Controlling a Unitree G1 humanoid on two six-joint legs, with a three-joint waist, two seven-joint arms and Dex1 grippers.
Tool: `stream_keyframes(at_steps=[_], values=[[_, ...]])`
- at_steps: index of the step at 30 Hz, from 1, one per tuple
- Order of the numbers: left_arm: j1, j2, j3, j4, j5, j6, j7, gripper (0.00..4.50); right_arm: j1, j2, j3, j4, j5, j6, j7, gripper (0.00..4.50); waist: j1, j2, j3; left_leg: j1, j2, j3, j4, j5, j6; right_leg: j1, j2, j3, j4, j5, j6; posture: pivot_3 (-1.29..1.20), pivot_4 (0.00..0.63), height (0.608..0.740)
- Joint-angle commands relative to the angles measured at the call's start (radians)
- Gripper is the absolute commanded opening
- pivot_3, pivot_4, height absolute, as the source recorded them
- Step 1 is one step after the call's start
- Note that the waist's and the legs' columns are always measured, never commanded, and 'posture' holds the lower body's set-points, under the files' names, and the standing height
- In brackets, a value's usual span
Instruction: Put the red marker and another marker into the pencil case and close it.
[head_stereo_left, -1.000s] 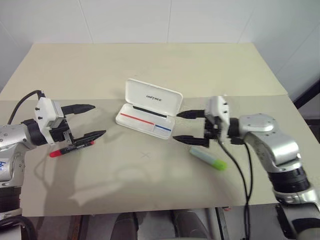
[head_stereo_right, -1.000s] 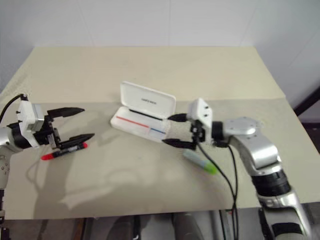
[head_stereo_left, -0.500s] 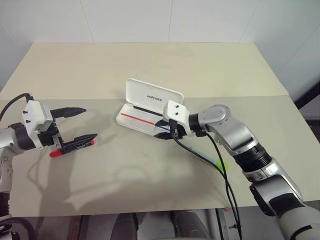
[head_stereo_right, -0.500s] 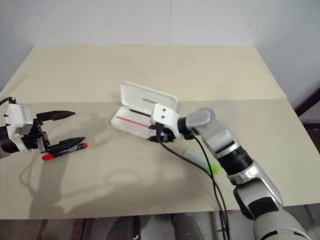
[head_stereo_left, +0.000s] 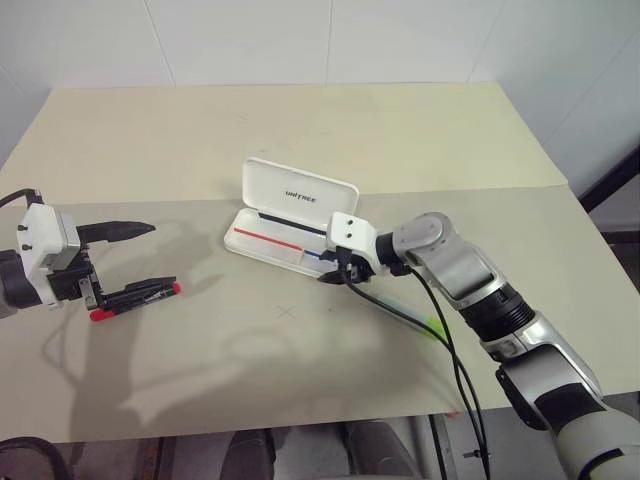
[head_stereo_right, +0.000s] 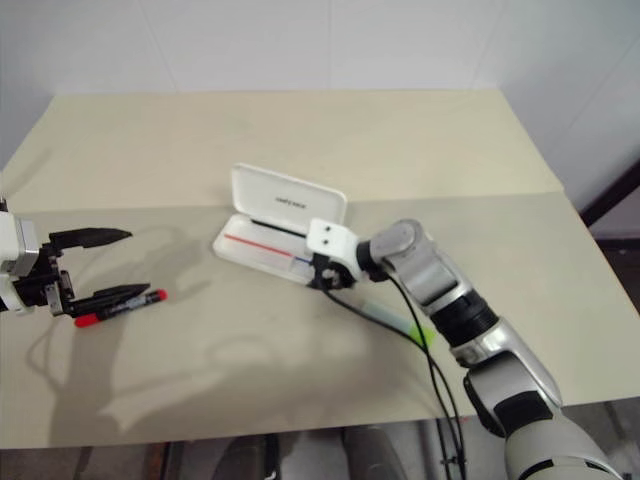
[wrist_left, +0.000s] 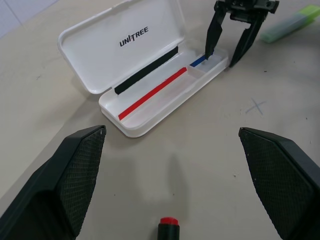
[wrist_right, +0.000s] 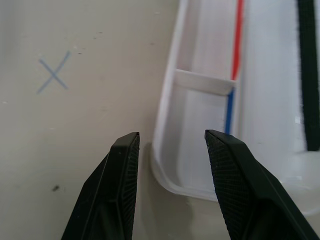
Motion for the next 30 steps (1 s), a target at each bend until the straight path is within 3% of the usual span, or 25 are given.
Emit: stream_keyframes(at_steps=[1, 3, 10, 18, 30], values=[[-0.023, 0.01, 0.021, -0.052, -0.034, 0.016, 0.016, 4.5, 0.011, 0.001, 0.014, -0.066, -0.004, 0.029, 0.022, 2.19, 0.0, 0.0, 0.0, 0.0, 0.0, 0.0, 0.0, 0.0, 0.0, 0.0, 0.0, 0.0, 0.0, 0.0, 0.0, 0.0, 0.15, 0.74], [-0.032, 0.008, 0.014, -0.064, -0.035, 0.025, 0.027, 4.5, 0.017, -0.004, 0.027, -0.071, -0.014, 0.034, 0.029, 2.19, 0.0, 0.0, 0.0, 0.0, 0.0, 0.0, -0.001, 0.0, 0.0, 0.0, 0.0, 0.0, 0.0, 0.0, 0.0, 0.0, 0.15, 0.74], [-0.079, 0.001, -0.014, -0.072, -0.03, 0.038, 0.047, 4.5, 0.017, -0.009, 0.042, 0.028, -0.09, -0.054, 0.016, 0.03, 0.0, -0.003, -0.002, 0.001, 0.0, 0.0, -0.001, 0.0, 0.0, 0.0, 0.0, 0.0, 0.0, 0.0, 0.0, 0.0, 0.15, 0.74], [-0.102, -0.004, -0.034, -0.037, -0.024, 0.021, 0.036, 4.5, 0.012, -0.017, 0.008, 0.02, -0.066, -0.108, 0.06, 0.03, 0.0, -0.005, -0.003, 0.002, 0.0, -0.001, 0.0, 0.0, 0.0, 0.002, 0.0, -0.001, 0.0, 0.0, 0.0, 0.0, 0.15, 0.74], [-0.084, -0.048, -0.061, 0.078, -0.002, -0.103, -0.022, 4.5, 0.169, -0.253, -0.012, -0.33, -0.009, -0.083, 0.23, 0.03, 0.01, -0.005, -0.003, 0.0, 0.0, -0.001, -0.003, -0.001, -0.001, 0.001, 0.0, -0.002, -0.001, -0.002, -0.001, 0.0, 0.15, 0.74]])
